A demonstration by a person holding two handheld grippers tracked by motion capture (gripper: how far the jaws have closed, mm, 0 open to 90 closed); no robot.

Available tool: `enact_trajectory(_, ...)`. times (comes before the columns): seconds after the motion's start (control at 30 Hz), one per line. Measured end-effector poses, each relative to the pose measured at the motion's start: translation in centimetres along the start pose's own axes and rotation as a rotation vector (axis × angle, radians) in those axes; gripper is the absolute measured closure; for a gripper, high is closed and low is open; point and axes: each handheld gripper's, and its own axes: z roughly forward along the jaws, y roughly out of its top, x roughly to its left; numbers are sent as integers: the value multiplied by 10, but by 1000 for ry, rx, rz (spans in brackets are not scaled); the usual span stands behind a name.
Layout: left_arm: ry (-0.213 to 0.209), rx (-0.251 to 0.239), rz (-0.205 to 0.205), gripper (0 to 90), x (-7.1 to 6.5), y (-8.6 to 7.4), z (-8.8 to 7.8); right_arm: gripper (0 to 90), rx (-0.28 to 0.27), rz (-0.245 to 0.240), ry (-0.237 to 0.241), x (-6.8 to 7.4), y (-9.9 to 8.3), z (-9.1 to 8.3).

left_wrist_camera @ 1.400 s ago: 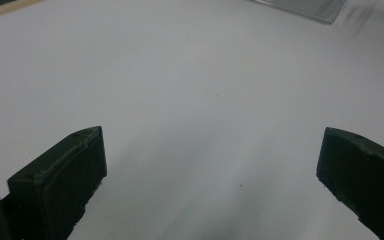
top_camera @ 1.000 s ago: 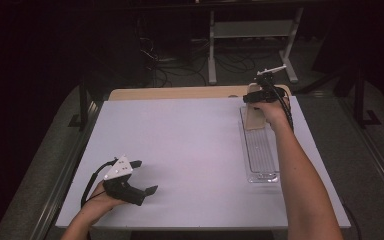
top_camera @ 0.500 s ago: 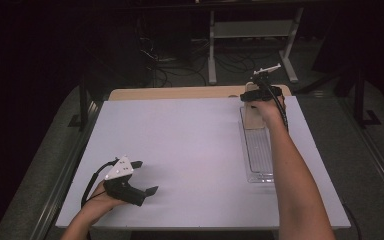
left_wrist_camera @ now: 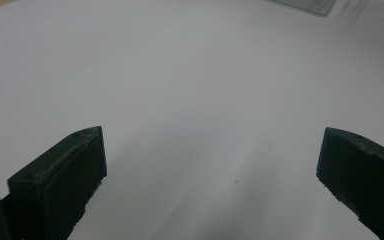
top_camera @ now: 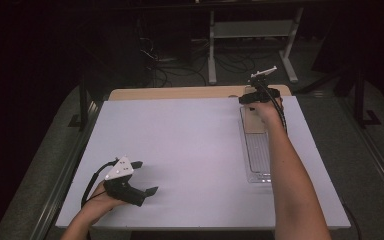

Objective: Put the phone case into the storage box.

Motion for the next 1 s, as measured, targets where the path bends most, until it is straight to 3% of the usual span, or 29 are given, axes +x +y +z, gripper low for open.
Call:
enact_trajectory(0.73, -2, 8, 7, 0, 0, -1, 1, 31, -14, -7, 55, -4, -1, -1)
enact_trajectory(1.0, -10, 15, 0, 0, 3, 2, 4, 23, -46, 2, 88, -7, 1, -16)
